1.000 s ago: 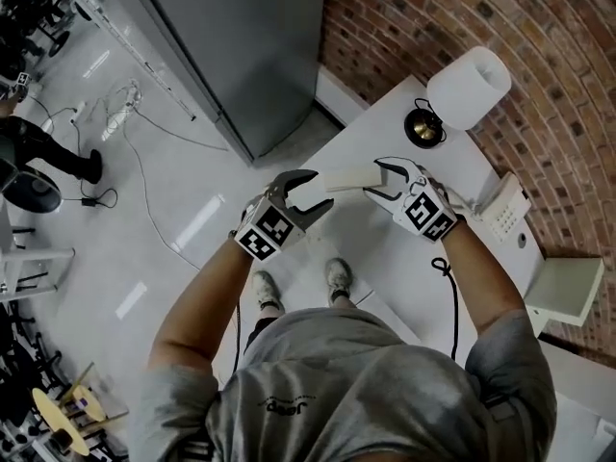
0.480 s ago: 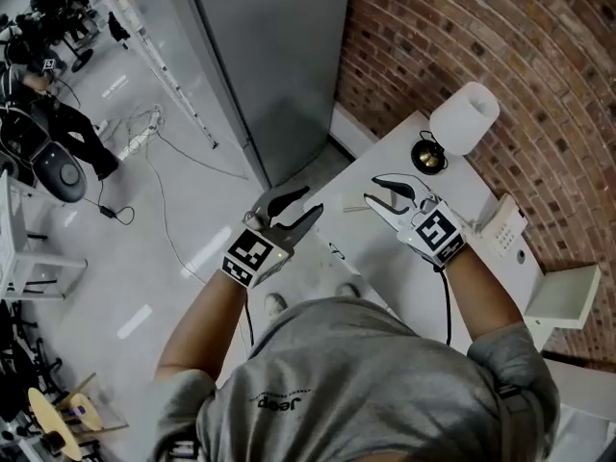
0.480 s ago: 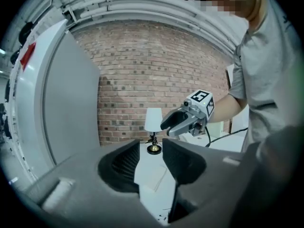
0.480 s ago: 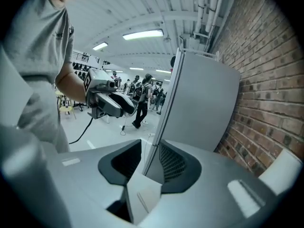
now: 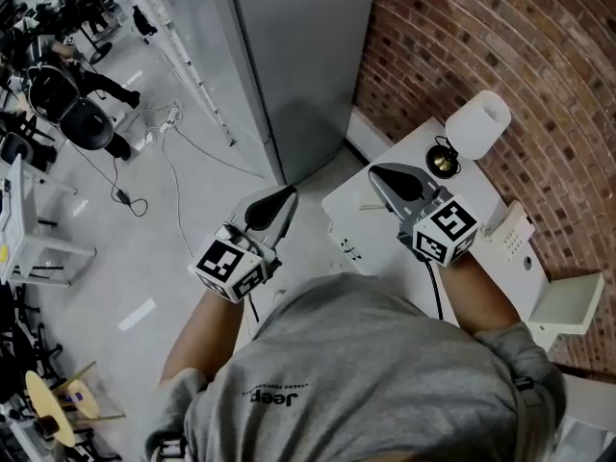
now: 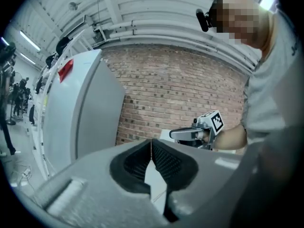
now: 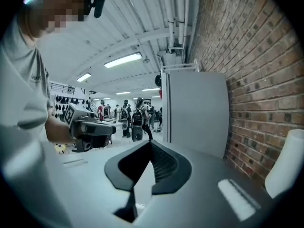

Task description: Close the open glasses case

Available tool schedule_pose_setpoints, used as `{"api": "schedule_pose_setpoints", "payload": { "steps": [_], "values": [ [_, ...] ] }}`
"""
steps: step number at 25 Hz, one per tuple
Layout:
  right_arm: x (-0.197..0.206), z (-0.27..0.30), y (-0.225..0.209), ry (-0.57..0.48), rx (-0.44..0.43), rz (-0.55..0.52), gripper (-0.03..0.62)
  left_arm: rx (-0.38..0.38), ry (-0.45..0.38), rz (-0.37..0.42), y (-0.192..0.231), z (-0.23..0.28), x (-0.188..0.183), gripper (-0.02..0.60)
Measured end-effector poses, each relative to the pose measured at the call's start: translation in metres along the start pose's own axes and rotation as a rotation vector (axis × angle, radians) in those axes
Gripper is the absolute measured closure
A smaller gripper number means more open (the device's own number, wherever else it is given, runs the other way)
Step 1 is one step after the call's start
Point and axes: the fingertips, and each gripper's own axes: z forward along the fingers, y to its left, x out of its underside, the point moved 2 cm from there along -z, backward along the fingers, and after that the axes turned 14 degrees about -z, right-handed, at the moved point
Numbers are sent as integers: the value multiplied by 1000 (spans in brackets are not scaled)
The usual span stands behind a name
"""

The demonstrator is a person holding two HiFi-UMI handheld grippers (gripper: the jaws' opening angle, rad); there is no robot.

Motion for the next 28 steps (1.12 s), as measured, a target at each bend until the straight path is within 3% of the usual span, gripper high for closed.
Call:
{"api": "schedule_pose_setpoints", "payload": {
  "steps": [5,12,28],
  "values": [
    [-17,2,0,-15,13,15,585,-65,-69,-71,4,-25,-17,584],
    [-9,7,-10,9,26,70,585,-119,-78,-99,12,-39,-23,584],
    [-3,13,-13,26,18,81,586,-147,-83,-79,23,-37,-28,584]
  ]
}}
